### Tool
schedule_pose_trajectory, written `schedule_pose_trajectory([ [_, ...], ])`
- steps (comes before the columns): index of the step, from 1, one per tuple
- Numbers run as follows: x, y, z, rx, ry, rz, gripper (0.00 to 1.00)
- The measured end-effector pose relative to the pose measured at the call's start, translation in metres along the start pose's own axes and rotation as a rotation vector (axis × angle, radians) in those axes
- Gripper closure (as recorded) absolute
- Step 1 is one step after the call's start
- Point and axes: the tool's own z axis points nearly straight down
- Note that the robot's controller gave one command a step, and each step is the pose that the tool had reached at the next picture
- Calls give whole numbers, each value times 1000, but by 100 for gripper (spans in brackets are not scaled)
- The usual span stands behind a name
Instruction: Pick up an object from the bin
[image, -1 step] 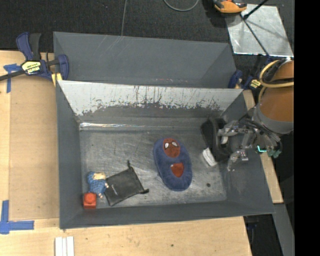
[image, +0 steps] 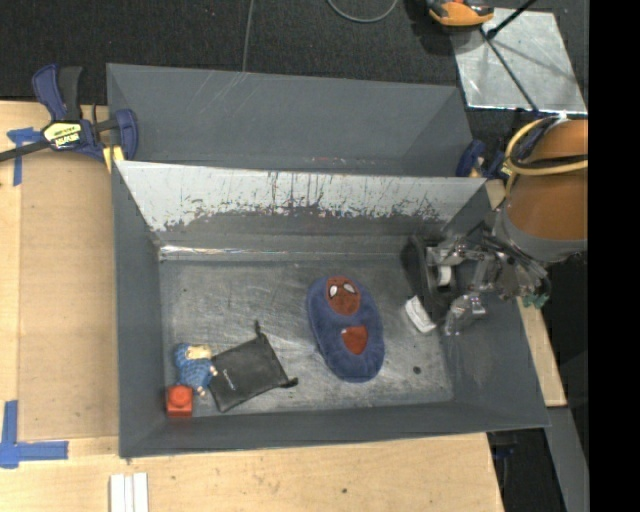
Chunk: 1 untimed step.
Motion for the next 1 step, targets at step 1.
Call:
schedule_pose_trajectory([
  [1,-2,6,5,-4,1,-53,0],
])
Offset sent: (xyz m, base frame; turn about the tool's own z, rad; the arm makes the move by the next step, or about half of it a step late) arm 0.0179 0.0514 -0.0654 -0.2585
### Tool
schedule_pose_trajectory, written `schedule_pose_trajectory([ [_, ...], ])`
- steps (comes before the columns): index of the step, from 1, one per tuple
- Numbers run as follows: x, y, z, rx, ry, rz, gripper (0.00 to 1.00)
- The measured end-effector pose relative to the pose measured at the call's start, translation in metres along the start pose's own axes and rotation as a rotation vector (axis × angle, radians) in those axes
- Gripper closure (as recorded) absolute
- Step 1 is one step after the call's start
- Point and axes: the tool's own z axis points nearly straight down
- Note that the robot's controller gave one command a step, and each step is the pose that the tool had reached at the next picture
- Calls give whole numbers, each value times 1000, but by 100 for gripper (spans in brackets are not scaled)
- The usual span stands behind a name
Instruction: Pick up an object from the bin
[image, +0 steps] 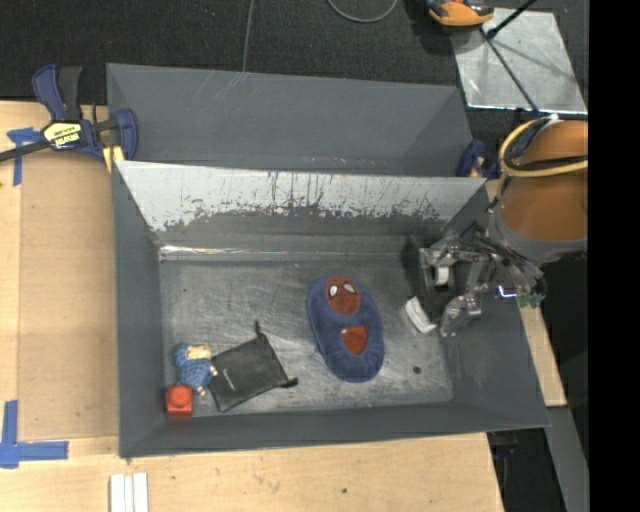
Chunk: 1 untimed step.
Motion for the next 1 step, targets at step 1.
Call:
schedule_pose_trajectory([
  [1,-1,1,1,1,1,9,0],
])
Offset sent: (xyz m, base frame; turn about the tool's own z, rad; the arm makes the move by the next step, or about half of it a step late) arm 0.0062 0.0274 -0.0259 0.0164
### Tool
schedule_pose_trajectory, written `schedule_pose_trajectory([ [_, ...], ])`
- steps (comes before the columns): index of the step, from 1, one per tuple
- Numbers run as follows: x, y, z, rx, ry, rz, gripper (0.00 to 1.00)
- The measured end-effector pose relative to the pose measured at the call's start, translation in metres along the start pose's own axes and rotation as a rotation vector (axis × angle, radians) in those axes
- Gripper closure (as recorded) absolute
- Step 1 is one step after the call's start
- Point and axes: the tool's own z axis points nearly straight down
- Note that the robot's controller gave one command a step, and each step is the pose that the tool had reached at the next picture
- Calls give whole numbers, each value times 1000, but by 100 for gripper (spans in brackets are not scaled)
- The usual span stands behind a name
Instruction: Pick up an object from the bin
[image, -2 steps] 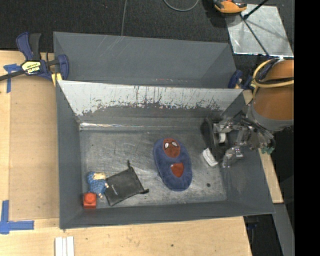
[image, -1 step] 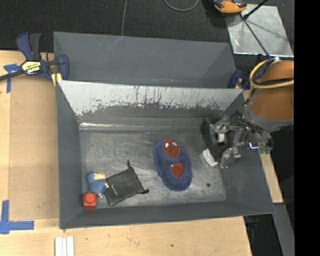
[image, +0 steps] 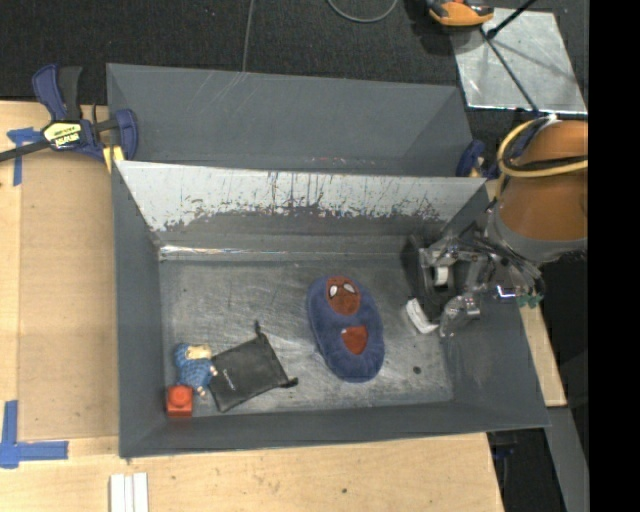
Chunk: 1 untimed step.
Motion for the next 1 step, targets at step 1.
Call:
schedule_pose_trajectory([
  [1,0,0,0,2,-1,-38,0],
])
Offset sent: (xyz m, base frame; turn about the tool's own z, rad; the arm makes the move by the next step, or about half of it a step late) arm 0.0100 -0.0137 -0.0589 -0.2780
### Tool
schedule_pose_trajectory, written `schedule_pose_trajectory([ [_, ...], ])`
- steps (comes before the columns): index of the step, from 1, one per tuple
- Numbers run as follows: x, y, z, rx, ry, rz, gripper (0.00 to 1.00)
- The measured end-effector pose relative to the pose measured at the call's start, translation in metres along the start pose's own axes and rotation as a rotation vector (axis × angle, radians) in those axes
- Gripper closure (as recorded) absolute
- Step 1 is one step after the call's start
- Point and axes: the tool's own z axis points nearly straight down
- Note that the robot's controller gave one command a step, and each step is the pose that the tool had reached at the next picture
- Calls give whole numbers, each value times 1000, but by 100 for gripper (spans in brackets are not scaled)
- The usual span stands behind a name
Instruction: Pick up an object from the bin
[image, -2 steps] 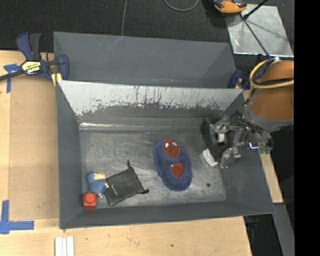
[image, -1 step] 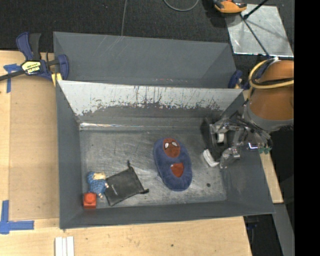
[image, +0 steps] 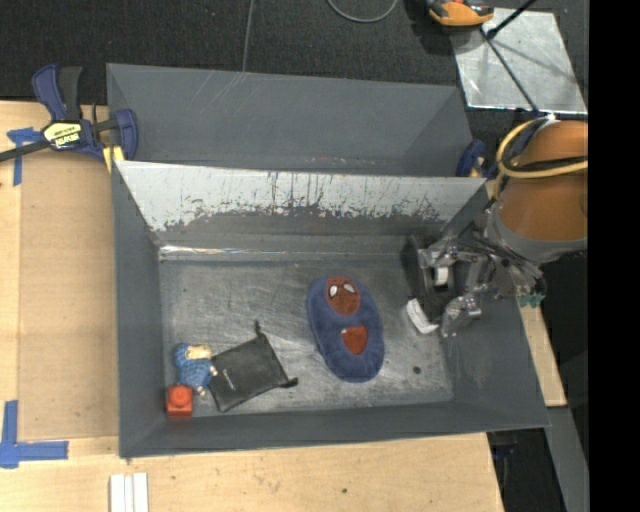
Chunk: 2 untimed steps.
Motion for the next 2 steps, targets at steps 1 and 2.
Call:
schedule_pose_trajectory([
  [1,18,-14,-2,1,7,-174,0],
  [2,10,-11,3,2,3,-261,0],
])
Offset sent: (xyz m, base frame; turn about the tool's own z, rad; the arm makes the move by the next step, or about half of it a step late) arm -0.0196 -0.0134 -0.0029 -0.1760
